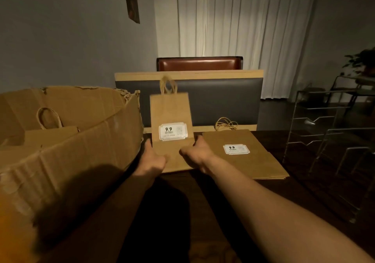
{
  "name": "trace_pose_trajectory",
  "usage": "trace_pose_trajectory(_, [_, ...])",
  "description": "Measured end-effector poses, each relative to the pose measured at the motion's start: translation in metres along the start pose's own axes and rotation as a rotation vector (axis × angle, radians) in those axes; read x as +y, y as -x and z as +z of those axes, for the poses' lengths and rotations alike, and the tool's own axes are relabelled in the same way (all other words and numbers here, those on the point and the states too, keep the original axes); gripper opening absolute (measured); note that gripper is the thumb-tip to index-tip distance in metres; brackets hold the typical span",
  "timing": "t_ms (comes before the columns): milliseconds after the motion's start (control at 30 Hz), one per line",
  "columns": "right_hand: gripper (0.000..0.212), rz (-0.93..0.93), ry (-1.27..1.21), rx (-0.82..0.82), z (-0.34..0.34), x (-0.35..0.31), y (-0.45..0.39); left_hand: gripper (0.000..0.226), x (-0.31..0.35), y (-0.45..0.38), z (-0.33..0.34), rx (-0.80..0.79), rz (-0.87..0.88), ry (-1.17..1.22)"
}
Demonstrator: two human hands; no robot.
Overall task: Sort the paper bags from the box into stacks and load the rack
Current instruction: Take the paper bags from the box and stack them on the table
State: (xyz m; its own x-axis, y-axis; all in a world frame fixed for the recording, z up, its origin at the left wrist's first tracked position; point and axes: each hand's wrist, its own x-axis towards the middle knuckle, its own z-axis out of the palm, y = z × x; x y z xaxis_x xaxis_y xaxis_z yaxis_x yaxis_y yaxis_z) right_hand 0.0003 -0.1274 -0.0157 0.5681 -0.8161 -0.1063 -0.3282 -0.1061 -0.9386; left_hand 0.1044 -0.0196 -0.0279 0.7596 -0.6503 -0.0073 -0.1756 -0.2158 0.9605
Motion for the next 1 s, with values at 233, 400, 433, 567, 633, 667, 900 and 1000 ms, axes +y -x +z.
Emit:
trace_pose_trajectory(233, [0.074, 0.115, 0.695, 0.123, 0.018, -0.003, 0.017, 0.076, 0.014, 0.014, 0.010, 0.003, -0.109, -0.791])
trace_pose_trajectory(400, [0.070, -0.428, 0.680, 0.178, -0.011, -0.083, 0.048, 0.068, 0.092, 0.056, 0.001, 0.006, 0.274, -0.717])
trace_pose_trajectory(433, [0.067, -0.550, 0.645, 0.184, -0.015, -0.106, 0.056, 0.068, 0.115, 0.069, -0.011, 0.027, 0.345, -0.738])
trace_pose_trajectory(567, [0.056, -0.841, 0.547, 0.126, -0.015, -0.193, 0.090, 0.067, 0.190, 0.092, -0.085, 0.151, 0.518, -0.831])
trace_pose_trajectory(633, [0.050, -0.913, 0.531, 0.068, 0.005, -0.226, 0.104, 0.064, 0.208, 0.098, -0.133, 0.145, 0.594, -0.971])
trace_pose_trajectory(667, [0.046, -0.929, 0.528, 0.019, 0.020, -0.239, 0.111, 0.063, 0.211, 0.100, -0.158, 0.139, 0.583, -1.019])
trace_pose_trajectory(900, [0.039, -0.698, 0.807, -0.414, 0.123, -0.256, 0.107, 0.059, 0.146, 0.055, -0.287, -0.025, -0.069, -1.158])
trace_pose_trajectory(1000, [0.034, -0.384, 0.996, -0.578, 0.157, -0.252, 0.078, 0.048, 0.119, 0.030, -0.322, -0.147, -0.376, -1.115])
